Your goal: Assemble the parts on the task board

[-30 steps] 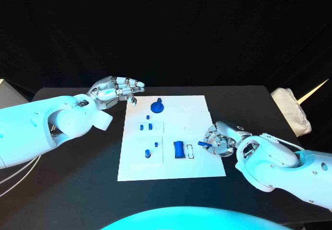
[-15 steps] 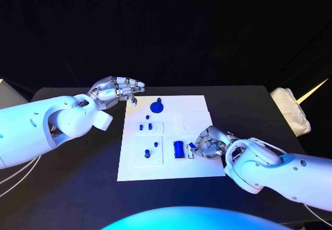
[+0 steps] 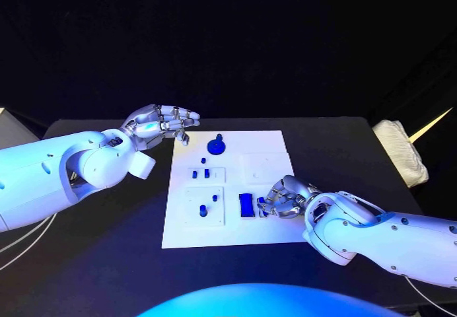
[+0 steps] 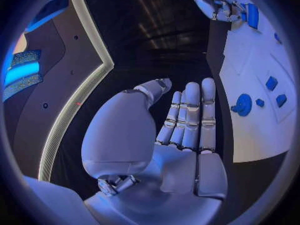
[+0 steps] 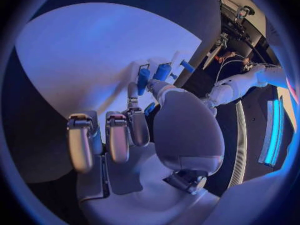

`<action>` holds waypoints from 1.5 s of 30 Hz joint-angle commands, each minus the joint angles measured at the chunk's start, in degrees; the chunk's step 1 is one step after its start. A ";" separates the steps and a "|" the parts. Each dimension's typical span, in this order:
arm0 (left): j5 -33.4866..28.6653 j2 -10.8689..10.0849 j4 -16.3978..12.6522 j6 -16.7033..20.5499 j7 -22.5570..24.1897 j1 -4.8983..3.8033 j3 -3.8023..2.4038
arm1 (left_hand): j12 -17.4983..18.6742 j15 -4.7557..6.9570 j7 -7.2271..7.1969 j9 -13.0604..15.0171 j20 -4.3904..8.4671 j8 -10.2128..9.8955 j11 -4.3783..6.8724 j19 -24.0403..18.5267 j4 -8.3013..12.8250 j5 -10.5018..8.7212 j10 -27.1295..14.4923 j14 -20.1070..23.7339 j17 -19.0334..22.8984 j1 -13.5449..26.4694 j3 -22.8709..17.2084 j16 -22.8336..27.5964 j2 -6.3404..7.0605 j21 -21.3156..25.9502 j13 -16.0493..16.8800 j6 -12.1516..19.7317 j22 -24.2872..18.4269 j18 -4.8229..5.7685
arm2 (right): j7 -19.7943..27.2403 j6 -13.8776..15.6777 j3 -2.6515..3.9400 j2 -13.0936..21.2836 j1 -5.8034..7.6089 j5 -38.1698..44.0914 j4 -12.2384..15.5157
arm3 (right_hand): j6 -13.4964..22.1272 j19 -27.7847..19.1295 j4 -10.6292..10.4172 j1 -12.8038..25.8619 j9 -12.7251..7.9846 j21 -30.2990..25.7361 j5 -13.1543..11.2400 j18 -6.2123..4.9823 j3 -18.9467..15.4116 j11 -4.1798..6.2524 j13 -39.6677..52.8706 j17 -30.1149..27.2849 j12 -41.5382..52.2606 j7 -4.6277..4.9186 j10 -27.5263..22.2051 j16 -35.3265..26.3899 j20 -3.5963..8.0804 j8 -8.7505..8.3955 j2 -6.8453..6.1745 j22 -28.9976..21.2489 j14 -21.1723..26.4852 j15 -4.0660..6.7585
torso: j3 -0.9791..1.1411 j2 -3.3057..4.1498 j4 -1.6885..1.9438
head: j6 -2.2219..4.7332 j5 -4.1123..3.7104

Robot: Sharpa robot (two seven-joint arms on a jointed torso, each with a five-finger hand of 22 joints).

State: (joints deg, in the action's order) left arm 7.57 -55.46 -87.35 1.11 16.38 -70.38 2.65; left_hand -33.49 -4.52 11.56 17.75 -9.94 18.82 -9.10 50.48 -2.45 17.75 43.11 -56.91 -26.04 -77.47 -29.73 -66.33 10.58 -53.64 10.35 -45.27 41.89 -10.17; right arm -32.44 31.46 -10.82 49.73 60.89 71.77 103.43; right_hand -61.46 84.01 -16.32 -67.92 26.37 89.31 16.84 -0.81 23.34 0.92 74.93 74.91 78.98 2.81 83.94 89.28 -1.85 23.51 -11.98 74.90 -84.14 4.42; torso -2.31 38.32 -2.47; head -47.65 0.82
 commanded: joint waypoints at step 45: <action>-0.05 -0.23 -0.27 -1.33 -0.19 -0.01 -0.03 | -0.46 -0.02 0.78 -0.11 0.00 0.41 0.14 0.47 -0.17 0.11 -0.22 0.40 0.12 -0.05 -0.33 -0.33 -0.43 0.21 -0.13 0.46 -0.08 -0.40 | 1.30 -3.52 0.00 0.73 -0.24 1.14 -0.49 | 0.40 5.70 2.53 2.32 0.18 -0.56 -11.50 0.57 -3.01 0.31 9.92 14.05 -0.79 0.17 2.35 0.07 0.51 0.01 0.85 14.77 -5.62 0.38 | 0.07 -0.05 -0.12 | -0.39 0.42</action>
State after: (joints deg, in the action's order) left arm 7.57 -55.72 -87.48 0.77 15.98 -70.38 2.65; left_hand -33.73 -4.52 11.56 17.70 -9.94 19.04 -9.10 50.48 -2.61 17.75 43.11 -56.91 -25.99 -77.47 -29.89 -66.33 10.59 -53.64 10.29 -45.27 41.90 -10.17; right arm -32.47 29.51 -10.81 50.38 60.73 72.11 102.92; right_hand -61.41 83.80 -14.05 -65.19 26.51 89.08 5.52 -0.82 20.20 0.91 74.91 74.94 78.35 2.87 83.94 89.24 -1.65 23.28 -11.04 74.92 -84.13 4.41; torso -2.25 38.29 -2.54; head -47.93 1.21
